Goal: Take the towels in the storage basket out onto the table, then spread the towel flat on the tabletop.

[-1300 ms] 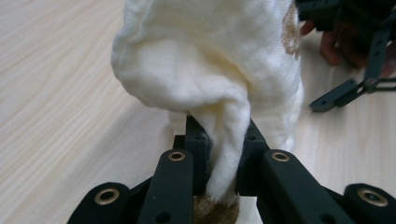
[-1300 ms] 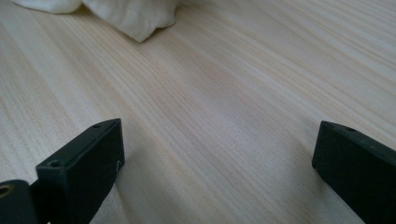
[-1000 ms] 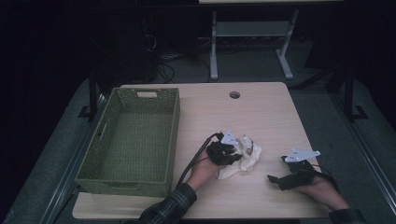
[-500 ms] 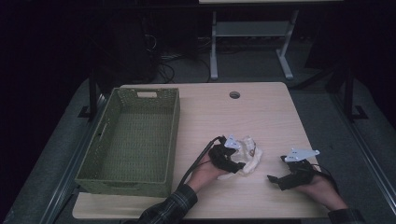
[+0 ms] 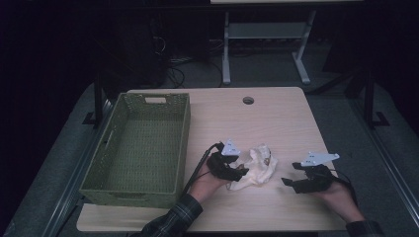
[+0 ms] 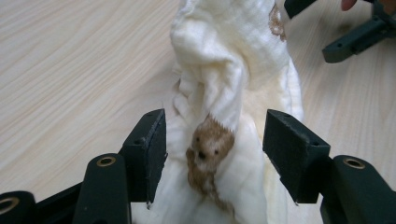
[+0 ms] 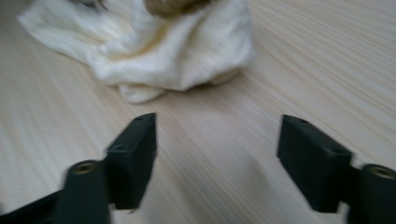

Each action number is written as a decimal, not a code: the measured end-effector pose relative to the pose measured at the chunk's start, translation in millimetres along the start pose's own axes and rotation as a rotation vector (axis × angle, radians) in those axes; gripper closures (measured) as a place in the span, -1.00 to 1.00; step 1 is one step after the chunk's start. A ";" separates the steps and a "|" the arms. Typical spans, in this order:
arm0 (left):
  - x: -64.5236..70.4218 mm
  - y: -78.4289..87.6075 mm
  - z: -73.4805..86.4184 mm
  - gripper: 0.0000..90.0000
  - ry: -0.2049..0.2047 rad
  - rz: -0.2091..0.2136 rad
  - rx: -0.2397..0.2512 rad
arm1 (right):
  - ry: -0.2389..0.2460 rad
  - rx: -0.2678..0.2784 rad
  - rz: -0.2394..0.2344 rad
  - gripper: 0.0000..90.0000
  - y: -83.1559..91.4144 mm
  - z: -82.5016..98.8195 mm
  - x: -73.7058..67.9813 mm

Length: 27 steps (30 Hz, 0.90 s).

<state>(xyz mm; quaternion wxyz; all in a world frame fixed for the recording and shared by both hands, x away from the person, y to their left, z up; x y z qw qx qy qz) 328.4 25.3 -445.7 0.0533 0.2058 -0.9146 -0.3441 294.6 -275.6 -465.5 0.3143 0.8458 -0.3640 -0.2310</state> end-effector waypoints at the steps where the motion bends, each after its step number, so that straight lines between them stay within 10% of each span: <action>1: 0.6 2.6 1.8 -0.12 0.005 -0.003 0.002 | -0.002 -0.006 -0.020 -0.25 -0.8 -2.6 0.7; 15: 26.8 4.3 24.9 0.01 -0.005 0.032 -0.075 | -0.029 0.034 -0.077 0.22 -13.3 -20.0 11.6; 21: 22.1 -2.8 27.7 0.29 0.016 0.029 -0.104 | -0.049 0.018 -0.102 0.29 -26.1 -26.9 17.1; 27: 19.7 -3.3 25.6 0.83 0.043 0.062 -0.096 | -0.030 -0.009 -0.117 0.90 -35.5 -30.8 19.7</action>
Point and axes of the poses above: each handheld gripper's, and its own axes: y roughly backward along the jaws, z roughly out of its underside, x roughly to its right, the point moved 1 cm from there along -y, roughly forward along the jaws, and after that the axes turned 9 degrees about -y, right-handed, at the moved point
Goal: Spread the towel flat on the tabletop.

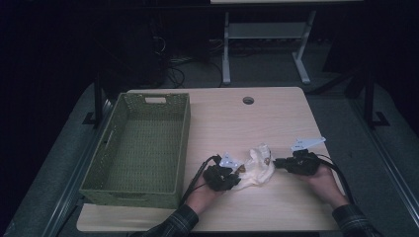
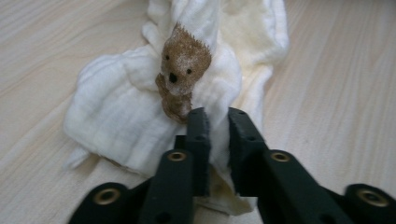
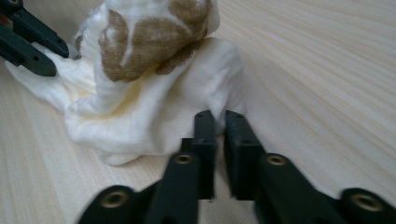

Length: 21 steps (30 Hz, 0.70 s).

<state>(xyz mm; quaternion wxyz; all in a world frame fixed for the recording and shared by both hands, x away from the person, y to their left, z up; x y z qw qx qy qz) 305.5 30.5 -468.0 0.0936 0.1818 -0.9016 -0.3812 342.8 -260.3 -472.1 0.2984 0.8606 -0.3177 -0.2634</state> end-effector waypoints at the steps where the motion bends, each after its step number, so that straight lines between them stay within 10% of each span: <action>1: -0.5 1.5 -0.9 0.86 -0.006 0.001 0.003 | 0.011 0.005 0.004 0.91 1.5 -0.5 -0.1; 13: -13.1 34.4 -21.4 0.92 0.017 -0.088 0.193 | 0.021 0.109 0.069 0.92 37.7 -8.5 3.3; 21: -21.8 42.2 -31.8 0.92 0.039 -0.138 0.229 | 0.054 0.140 0.118 0.93 51.7 -18.6 5.5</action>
Point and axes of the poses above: each handheld gripper's, and its own axes: y roughly backward along the jaws, z roughly out of its underside, x roughly to its right, the point moved 1 cm from there along -y, roughly forward along the jaws, and after that the axes turned 9 degrees about -y, right-handed, at the moved point
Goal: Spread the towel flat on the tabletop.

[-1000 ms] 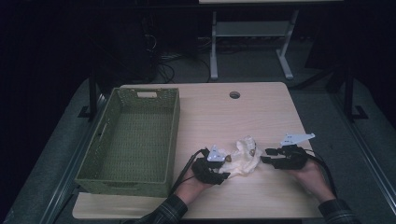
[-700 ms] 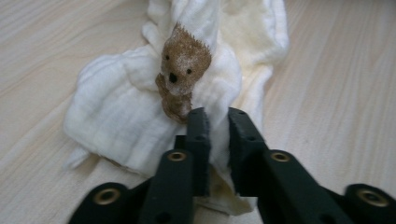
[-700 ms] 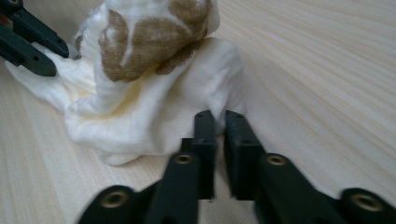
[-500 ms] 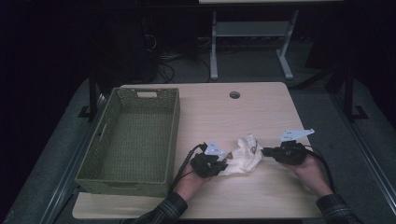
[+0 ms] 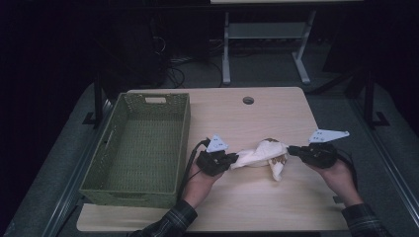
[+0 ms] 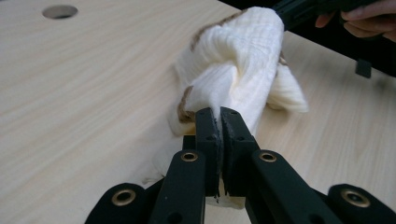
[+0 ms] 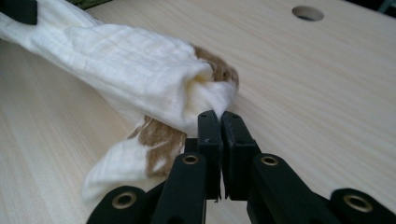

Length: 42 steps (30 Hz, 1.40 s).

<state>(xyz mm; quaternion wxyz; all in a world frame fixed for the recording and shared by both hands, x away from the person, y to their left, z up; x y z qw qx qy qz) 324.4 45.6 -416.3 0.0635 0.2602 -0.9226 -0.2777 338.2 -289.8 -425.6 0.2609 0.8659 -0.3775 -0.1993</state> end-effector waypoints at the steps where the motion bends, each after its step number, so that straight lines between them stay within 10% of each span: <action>1: -0.8 -0.7 -2.0 0.92 0.004 -0.008 0.005 | 0.007 0.003 0.005 0.93 0.8 -2.0 0.2; 17: -35.3 -43.2 3.1 0.89 0.051 -0.155 -0.091 | -0.028 -0.066 0.025 0.80 -43.8 -11.6 24.3; 23: -40.5 -48.0 7.4 0.54 0.064 -0.187 -0.108 | -0.056 -0.105 0.052 0.53 -55.0 -5.9 32.3; 31: -27.3 -26.9 -3.7 0.38 0.025 -0.156 -0.067 | -0.069 -0.040 0.022 0.49 -23.1 -9.3 28.0; 42: -8.5 -40.4 10.7 0.48 -0.047 -0.050 -0.175 | -0.036 -0.085 -0.059 0.48 -7.3 6.8 -12.1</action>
Point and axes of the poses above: each handheld gripper's, and its own axes: y roughly backward along the jaws, z roughly out of its underside, x roughly to its right, the point moved 1 cm from there along -y, roughly forward along the jaws, and after that the axes turned 9 degrees about -y, right-handed, at the moved point
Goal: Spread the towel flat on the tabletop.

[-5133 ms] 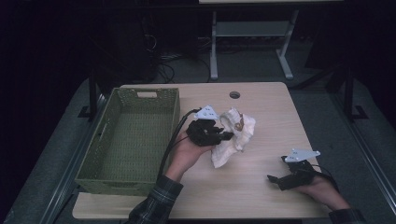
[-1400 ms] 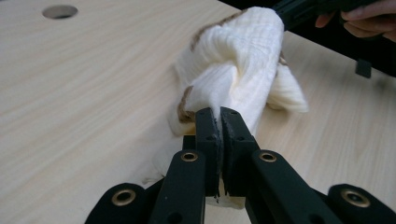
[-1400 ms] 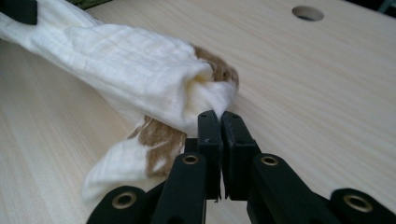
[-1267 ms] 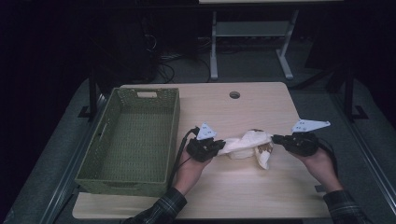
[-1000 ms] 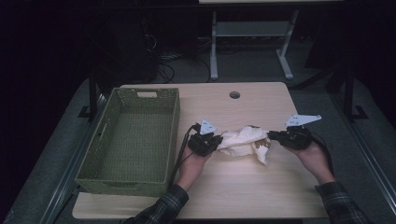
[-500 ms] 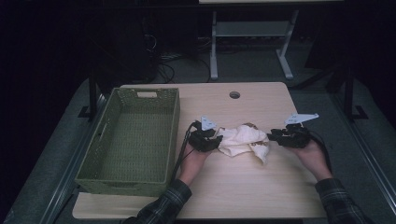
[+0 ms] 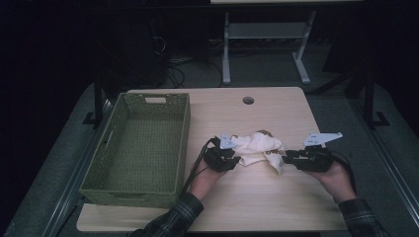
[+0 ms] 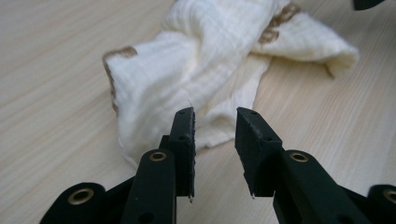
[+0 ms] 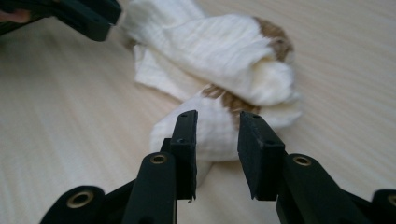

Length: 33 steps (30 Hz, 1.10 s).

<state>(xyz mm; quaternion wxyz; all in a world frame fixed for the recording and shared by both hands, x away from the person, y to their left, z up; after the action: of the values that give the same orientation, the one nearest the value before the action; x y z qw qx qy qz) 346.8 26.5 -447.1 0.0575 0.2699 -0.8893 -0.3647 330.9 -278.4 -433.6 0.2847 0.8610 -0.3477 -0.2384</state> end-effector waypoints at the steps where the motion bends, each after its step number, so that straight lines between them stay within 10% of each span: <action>1: -0.3 -3.3 1.2 0.46 0.003 0.004 -0.009 | -0.008 -0.004 -0.004 0.48 0.3 1.8 -2.1; 16: -6.1 -31.9 7.5 0.40 -0.016 -0.024 -0.092 | -0.005 -0.133 -0.017 0.29 -19.9 27.5 -15.8; 23: -9.9 -31.9 7.0 0.84 0.009 -0.011 -0.093 | -0.003 -0.144 0.023 0.71 -25.0 27.8 -12.6; 33: -6.2 -9.7 -4.3 0.92 0.022 0.030 -0.020 | -0.011 -0.116 0.036 0.87 -13.2 25.7 -5.5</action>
<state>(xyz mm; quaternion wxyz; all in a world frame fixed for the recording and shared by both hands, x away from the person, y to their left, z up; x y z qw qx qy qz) 357.6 21.3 -450.0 0.0752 0.2598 -0.8889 -0.3696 317.8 -274.8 -459.7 0.3364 0.8353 -0.3501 -0.2577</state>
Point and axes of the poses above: each handheld gripper's, and its own axes: y roughly backward along the jaws, z roughly out of its underside, x roughly to its right, the point moved 1 cm from there along -y, roughly forward along the jaws, and after that the axes turned 9 degrees about -y, right-handed, at the moved point
